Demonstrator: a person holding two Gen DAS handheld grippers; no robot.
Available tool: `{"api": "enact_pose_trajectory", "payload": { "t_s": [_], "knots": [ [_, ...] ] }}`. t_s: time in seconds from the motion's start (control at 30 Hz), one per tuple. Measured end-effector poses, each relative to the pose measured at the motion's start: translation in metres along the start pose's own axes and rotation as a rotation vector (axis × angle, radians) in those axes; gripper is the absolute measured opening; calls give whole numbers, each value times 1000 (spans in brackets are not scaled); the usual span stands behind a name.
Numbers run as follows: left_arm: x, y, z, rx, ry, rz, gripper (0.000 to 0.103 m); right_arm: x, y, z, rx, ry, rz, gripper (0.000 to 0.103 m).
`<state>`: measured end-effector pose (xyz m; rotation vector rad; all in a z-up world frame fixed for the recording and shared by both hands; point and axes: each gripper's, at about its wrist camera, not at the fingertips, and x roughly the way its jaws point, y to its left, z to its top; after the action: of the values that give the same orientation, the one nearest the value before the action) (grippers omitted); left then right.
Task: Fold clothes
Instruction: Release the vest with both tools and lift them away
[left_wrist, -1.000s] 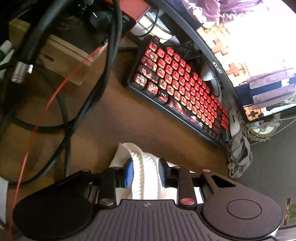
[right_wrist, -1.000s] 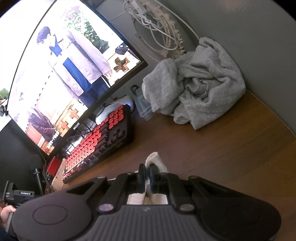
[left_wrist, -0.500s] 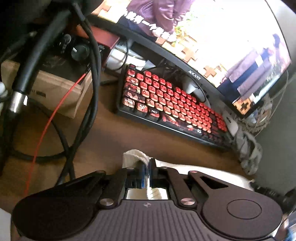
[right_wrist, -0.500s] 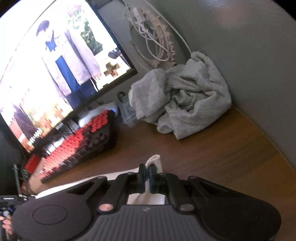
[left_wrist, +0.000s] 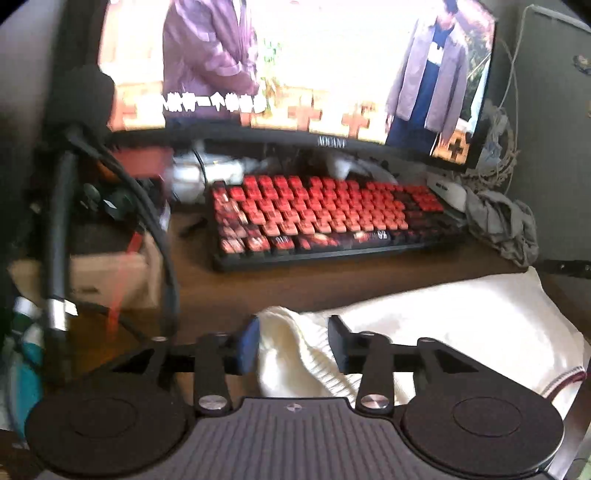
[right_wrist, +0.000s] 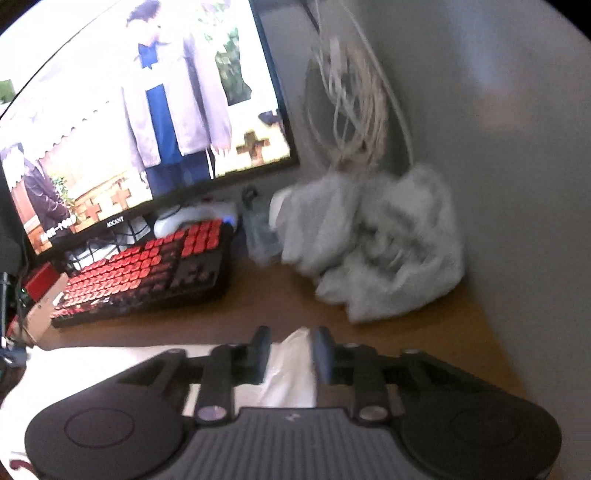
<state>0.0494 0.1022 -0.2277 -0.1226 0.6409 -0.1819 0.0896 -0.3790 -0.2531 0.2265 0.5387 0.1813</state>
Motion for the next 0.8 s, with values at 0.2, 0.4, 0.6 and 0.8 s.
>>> {"api": "enact_pose_trajectory", "payload": {
  "t_s": [0.2, 0.4, 0.6, 0.8],
  "knots": [
    [-38, -55, -10, 217, -93, -24, 38, -43, 50, -30, -204, -56, 73, 28],
    [-32, -130, -55, 441, -100, -135, 38, -60, 100, -90, -334, -56, 142, 28],
    [-30, -145, -93, 480, -98, -94, 39, -71, 102, -135, -315, -113, 86, 29],
    [-34, -140, -103, 390, -135, -71, 41, -79, 106, -155, -259, -213, 32, 31]
  ]
}}
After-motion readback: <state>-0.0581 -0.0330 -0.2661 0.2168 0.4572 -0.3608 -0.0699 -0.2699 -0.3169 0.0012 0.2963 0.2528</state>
